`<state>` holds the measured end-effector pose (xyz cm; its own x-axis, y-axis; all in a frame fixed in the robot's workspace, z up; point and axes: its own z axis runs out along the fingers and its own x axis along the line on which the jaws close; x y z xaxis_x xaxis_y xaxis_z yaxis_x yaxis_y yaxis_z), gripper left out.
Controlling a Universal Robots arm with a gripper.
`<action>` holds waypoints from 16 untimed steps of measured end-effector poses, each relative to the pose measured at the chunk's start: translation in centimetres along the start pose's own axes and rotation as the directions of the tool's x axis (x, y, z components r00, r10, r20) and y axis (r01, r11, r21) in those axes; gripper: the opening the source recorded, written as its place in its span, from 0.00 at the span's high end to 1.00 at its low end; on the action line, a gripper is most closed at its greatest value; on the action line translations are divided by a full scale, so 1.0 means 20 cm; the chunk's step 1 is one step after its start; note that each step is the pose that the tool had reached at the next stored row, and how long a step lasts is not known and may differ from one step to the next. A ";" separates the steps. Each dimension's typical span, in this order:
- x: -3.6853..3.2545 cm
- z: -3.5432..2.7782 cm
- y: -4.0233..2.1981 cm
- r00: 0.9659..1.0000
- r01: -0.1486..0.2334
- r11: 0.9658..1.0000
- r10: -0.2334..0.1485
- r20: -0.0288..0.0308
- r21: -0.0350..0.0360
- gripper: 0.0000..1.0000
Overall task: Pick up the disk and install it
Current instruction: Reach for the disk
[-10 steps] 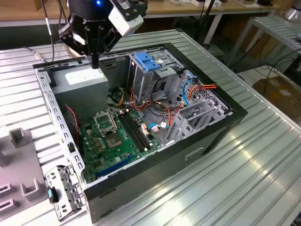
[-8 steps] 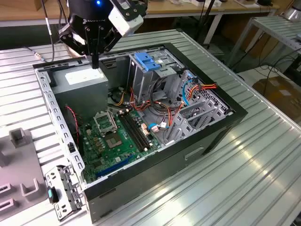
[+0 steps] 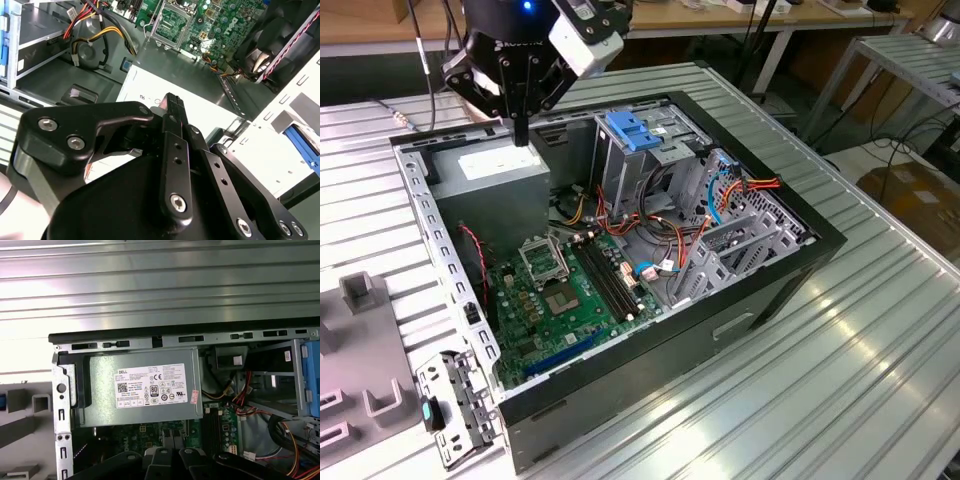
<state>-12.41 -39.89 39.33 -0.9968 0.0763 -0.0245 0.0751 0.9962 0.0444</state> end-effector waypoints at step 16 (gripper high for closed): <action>0.033 -0.001 -0.003 1.000 0.000 1.000 0.000 0.000 0.000 0.89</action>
<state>-13.07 -39.89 39.33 -0.9968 0.0762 -0.0244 0.0750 0.9962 0.0443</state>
